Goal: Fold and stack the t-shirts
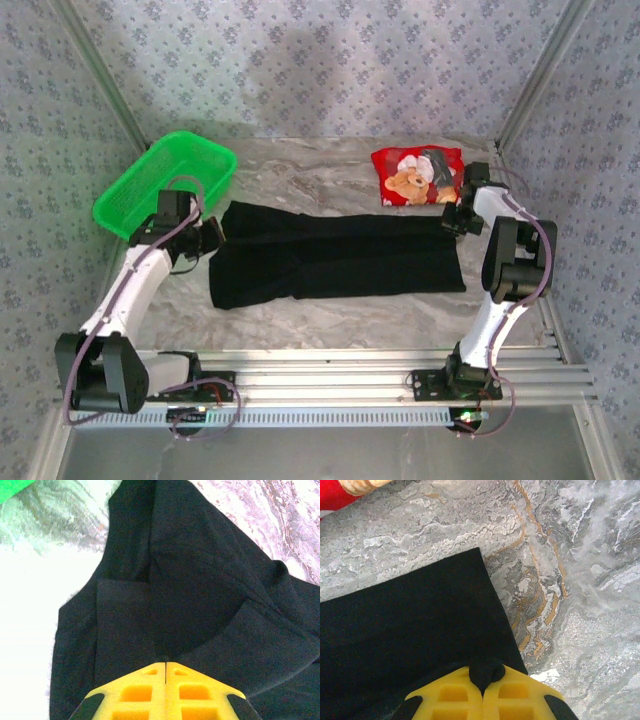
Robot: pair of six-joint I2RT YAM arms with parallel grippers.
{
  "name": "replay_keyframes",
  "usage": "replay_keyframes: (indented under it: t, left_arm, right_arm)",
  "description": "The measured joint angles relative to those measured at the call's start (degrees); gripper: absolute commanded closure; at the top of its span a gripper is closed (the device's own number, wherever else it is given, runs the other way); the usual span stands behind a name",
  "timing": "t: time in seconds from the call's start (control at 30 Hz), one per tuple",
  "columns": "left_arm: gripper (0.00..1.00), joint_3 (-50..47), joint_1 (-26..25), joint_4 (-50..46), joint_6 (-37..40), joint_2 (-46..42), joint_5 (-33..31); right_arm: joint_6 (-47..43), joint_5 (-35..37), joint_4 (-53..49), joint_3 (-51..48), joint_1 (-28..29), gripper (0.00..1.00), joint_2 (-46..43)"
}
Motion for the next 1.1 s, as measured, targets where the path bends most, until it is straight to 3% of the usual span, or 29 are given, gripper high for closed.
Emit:
replay_keyframes:
  t: [0.43, 1.1]
  left_arm:
    - [1.0, -4.98, -4.61, -0.2, -4.68, -6.43, -0.79]
    - [1.0, -17.49, -5.27, 0.94, -9.9, -8.52, -2.56]
  right_arm:
    - [1.22, 1.42, 0.02, -0.07, 0.0, 1.0, 0.02]
    - [1.29, 1.86, -0.02, -0.07, 0.13, 1.0, 0.55]
